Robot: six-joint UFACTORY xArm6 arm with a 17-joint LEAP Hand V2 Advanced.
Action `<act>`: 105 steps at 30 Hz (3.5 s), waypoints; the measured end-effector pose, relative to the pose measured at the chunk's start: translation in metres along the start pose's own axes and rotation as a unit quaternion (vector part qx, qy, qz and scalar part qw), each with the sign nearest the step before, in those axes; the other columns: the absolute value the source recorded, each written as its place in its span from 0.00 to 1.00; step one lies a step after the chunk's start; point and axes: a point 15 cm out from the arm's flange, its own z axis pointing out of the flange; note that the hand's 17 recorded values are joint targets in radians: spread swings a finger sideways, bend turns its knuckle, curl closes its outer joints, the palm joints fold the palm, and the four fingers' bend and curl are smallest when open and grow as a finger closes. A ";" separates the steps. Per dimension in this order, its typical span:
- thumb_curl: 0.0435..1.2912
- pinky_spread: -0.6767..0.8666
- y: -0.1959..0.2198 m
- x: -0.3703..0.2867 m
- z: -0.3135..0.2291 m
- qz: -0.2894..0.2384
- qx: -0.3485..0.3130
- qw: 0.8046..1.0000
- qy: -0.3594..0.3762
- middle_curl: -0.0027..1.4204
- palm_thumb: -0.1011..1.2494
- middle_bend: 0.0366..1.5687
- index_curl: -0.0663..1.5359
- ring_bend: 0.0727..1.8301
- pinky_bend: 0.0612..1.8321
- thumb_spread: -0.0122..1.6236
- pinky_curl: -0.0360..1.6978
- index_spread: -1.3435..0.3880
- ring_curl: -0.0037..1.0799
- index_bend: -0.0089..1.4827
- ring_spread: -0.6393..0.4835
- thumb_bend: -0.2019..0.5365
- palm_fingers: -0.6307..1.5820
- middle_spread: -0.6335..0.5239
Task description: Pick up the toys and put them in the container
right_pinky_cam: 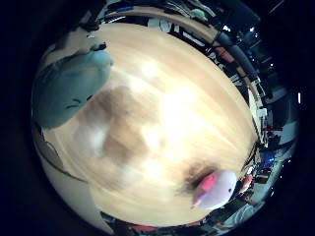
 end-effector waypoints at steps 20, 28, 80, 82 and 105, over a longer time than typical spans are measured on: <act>0.69 0.33 -0.060 -0.072 -0.170 -0.064 0.147 0.987 0.030 0.85 0.89 0.75 0.70 0.79 0.94 0.63 0.36 0.56 0.80 0.79 0.31 0.31 0.66 0.18; 0.72 0.33 -0.087 -0.130 -0.201 -0.118 0.186 0.975 0.027 0.86 0.89 0.75 0.71 0.79 0.93 0.64 0.37 0.57 0.83 0.79 0.31 0.29 0.66 0.20; 0.80 0.31 -0.109 -0.332 -0.073 -0.264 0.128 0.948 -0.125 0.88 0.88 0.73 0.71 0.75 0.87 0.65 0.44 0.58 0.90 0.77 0.30 0.27 0.67 0.23; 0.80 0.31 -0.109 -0.334 -0.073 -0.265 0.127 0.947 -0.126 0.88 0.88 0.72 0.71 0.75 0.87 0.65 0.45 0.58 0.90 0.77 0.30 0.27 0.67 0.23; 0.50 0.24 -0.110 -0.314 -0.071 -0.283 0.114 0.950 -0.065 0.50 0.49 0.22 0.41 0.48 0.76 0.59 0.34 0.44 0.54 0.20 0.26 0.20 0.29 0.19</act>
